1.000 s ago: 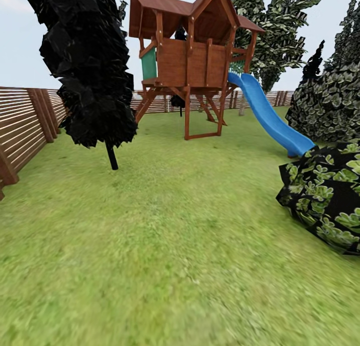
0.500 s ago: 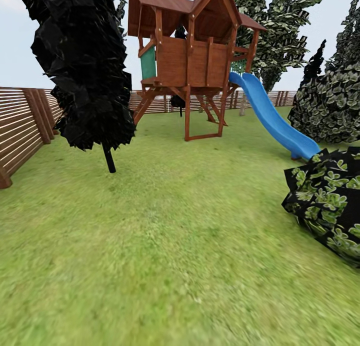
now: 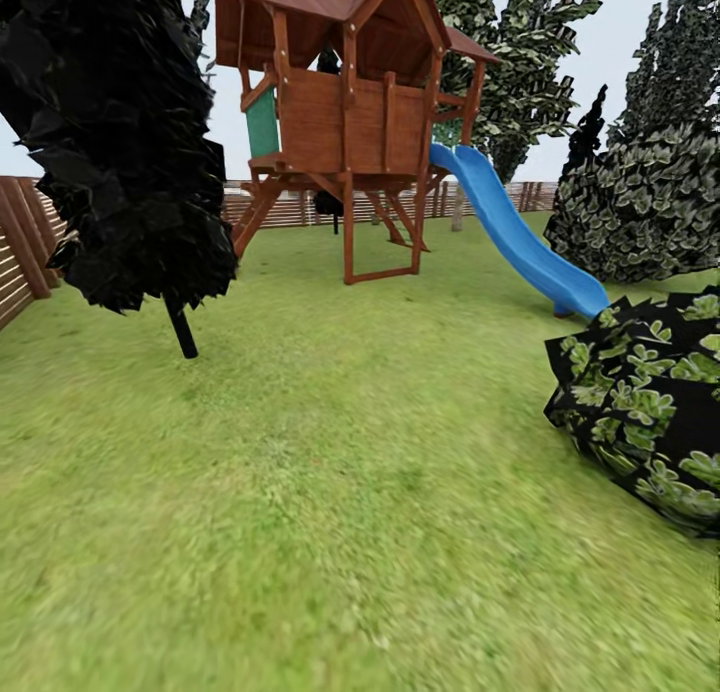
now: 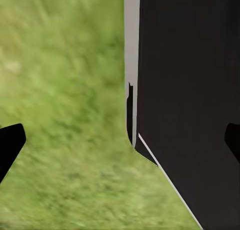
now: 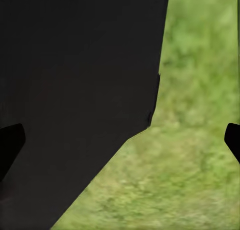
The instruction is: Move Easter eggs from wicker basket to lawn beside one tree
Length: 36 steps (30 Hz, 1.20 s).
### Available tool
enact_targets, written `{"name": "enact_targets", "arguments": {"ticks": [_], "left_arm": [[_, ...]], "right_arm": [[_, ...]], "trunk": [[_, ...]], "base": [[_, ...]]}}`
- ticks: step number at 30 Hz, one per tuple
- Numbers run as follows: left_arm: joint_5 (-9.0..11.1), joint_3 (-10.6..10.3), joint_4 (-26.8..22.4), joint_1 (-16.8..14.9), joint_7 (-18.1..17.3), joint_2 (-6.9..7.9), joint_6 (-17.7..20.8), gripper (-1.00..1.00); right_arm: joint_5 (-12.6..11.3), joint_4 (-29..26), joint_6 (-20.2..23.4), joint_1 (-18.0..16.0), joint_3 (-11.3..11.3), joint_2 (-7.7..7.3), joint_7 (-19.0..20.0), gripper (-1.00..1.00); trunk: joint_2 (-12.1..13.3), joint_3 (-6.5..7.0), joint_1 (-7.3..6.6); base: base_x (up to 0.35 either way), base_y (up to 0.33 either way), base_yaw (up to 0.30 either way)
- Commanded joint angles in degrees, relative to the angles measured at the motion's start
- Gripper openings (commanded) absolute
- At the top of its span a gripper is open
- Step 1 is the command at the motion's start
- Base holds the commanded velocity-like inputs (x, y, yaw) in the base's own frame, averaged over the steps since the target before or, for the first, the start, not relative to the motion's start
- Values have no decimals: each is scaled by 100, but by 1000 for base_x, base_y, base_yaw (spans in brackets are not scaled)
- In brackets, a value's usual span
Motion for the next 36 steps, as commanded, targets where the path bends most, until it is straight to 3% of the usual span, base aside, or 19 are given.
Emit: {"name": "enact_targets", "arguments": {"ticks": [1, 36], "left_arm": [[-3, 1, -12, 4, -4, 1, -1, 100], [-4, 1, -12, 4, -4, 4, -1, 100]], "right_arm": [[24, 4, -6, -2, 1, -4, 5, 100], [24, 4, -2, -2, 1, -17, -13, 100]], "trunk": [[-1, -3, 4], [-1, -3, 4]], "base": [[334, 0, -83], [334, 0, -4]]}}
